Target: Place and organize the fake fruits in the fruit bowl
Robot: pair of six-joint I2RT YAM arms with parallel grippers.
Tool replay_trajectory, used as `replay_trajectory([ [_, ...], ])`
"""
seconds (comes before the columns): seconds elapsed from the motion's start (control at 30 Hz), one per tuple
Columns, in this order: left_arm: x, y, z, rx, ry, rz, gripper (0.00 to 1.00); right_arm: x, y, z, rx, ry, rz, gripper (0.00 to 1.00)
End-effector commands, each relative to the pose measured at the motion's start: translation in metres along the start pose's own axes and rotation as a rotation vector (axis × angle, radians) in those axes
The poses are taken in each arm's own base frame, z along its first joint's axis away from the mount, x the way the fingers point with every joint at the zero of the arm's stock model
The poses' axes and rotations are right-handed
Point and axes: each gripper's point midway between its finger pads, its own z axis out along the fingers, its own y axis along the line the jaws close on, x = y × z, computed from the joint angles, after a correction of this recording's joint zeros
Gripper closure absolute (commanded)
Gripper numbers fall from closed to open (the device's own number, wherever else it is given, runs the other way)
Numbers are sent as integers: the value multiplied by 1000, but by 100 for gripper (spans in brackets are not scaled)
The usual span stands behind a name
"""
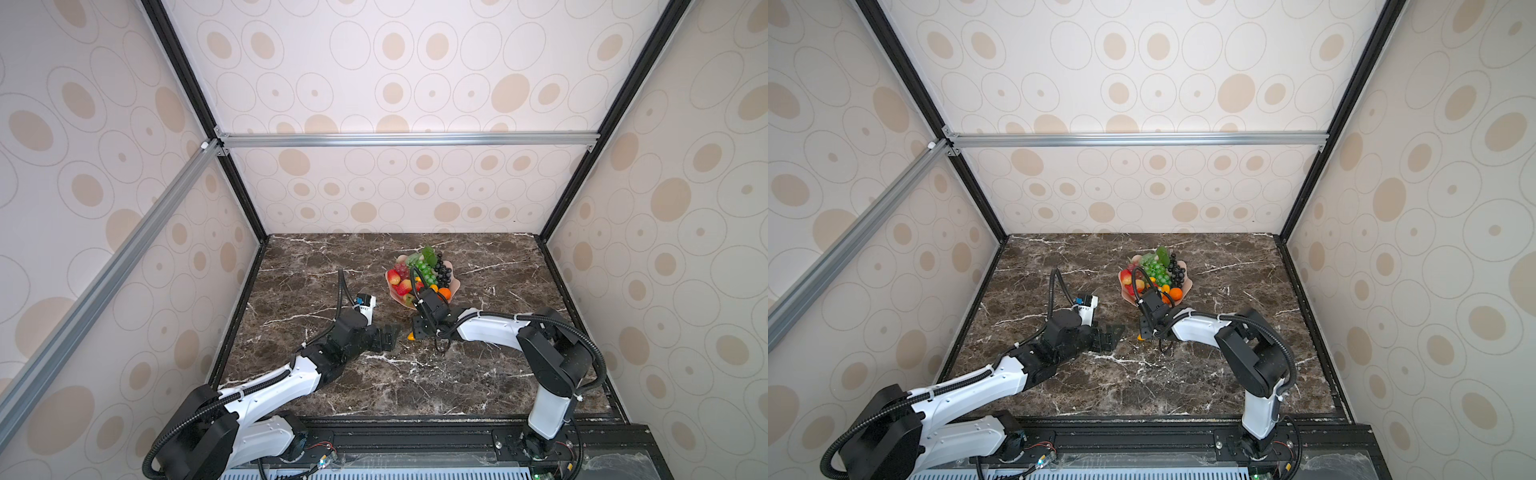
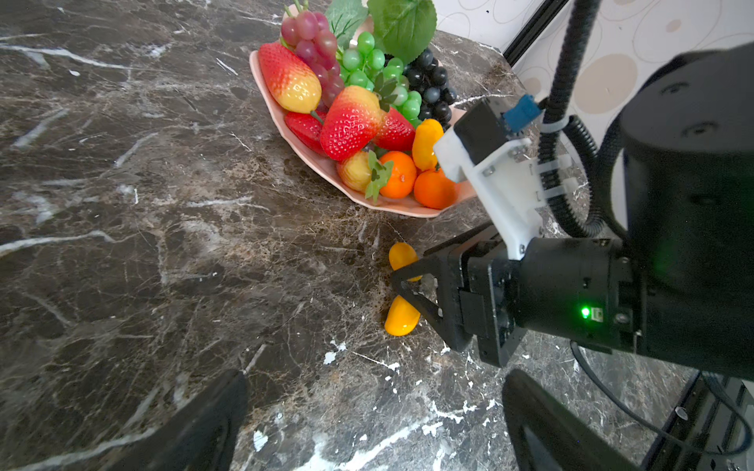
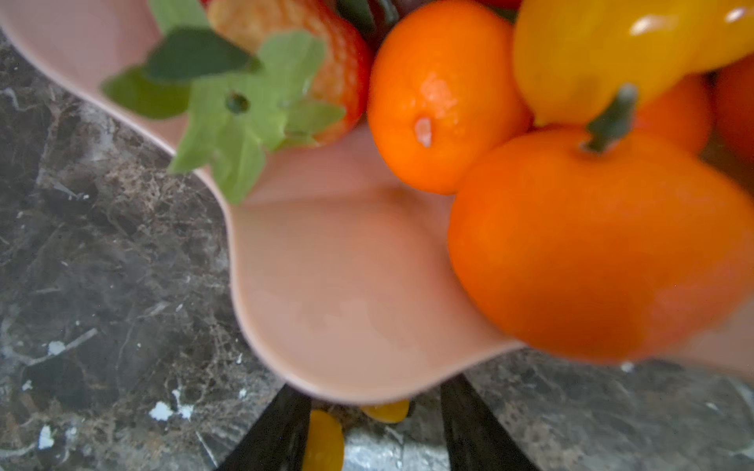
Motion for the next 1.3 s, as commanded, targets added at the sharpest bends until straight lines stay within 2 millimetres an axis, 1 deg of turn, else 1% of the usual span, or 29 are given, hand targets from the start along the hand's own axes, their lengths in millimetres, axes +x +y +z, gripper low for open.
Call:
replay_trajectory([
  [0.0, -7, -3, -3, 8, -27, -10, 2, -1, 1, 5, 15, 15, -13, 47],
  [0.33, -8, -3, -4, 9, -28, -11, 2, -2, -2, 16, 53, 29, -43, 48],
  [0.57, -8, -4, -4, 15, -28, -10, 2, -1, -4, 23, 74, 40, -61, 57],
  [0.83, -8, -3, -6, 11, -32, -14, 2, 2, -5, 23, 71, 41, -56, 70],
  [0.97, -9, -4, -4, 13, -31, -12, 2, 2, -7, 19, 74, 32, -50, 73],
  [1.07, -10, -8, 0, 23, -23, 3, 1, 6, -12, 15, 82, 24, -45, 73],
  [1.17, -9, -12, 7, 32, -2, 30, 2, 11, -20, 6, 94, 5, -26, 74],
  [1.27, -11, -19, 13, 62, -3, 41, 2, 16, -32, -8, 100, -21, 11, 74],
])
